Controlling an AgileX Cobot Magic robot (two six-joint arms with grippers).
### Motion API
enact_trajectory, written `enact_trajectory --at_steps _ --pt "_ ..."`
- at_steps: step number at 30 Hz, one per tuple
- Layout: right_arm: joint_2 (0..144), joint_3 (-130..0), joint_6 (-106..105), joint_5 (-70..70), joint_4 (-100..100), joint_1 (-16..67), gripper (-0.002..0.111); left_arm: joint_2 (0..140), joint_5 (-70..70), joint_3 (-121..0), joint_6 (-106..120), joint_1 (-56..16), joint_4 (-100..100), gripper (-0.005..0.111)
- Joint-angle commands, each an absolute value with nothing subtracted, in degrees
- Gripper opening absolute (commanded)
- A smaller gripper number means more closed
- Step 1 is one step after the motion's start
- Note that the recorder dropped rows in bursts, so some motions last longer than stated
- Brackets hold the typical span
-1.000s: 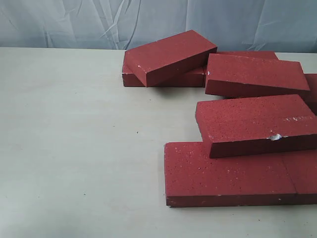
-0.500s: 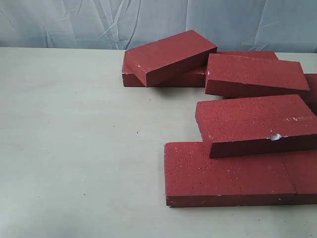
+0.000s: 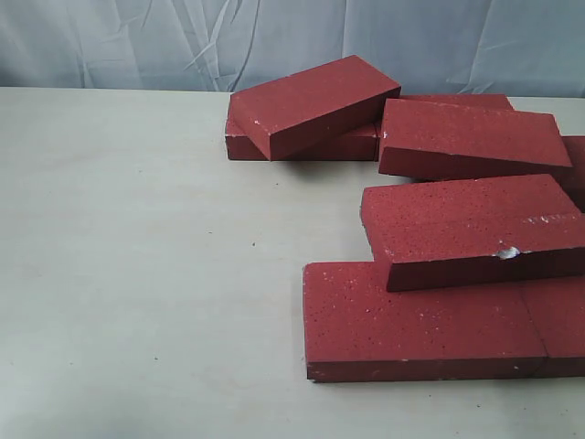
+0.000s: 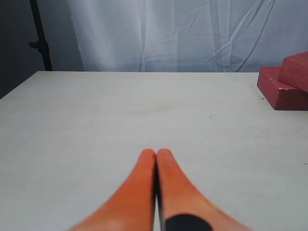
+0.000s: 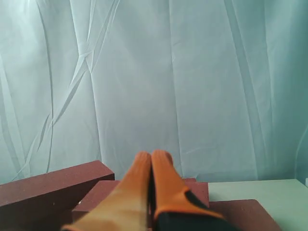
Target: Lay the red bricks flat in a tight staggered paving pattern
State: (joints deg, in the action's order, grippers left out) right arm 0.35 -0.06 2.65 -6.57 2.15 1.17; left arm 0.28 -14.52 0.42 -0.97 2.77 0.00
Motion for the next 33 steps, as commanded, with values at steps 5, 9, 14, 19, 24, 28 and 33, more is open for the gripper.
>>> enact_trajectory --at_steps 5,9,14,19,24,28,33 --pt "0.0 0.0 2.6 -9.3 2.1 1.3 -0.001 0.0 -13.7 0.0 -1.3 2.8 0.0 0.0" --pt "0.0 0.0 2.6 -9.4 2.1 1.3 -0.001 0.0 -13.7 0.0 -1.3 2.8 0.0 0.0" --pt "0.0 0.0 2.6 -9.4 2.1 1.3 -0.001 0.0 -13.7 0.0 -1.3 2.8 0.0 0.0" --pt "0.0 0.0 2.6 -9.5 2.1 1.3 -0.001 0.0 -13.7 0.0 -1.3 2.8 0.0 0.0" --pt "0.0 -2.5 2.6 -9.2 1.9 1.3 -0.001 0.0 -13.7 0.0 -1.3 2.8 0.0 0.0" --pt "1.0 -6.3 2.6 -8.3 1.9 1.3 -0.001 0.0 -13.7 0.0 -1.3 2.8 0.0 0.0" --pt "5.2 -10.9 2.6 -5.8 1.9 1.3 -0.001 0.0 -13.7 0.0 -1.3 2.8 0.0 0.0"
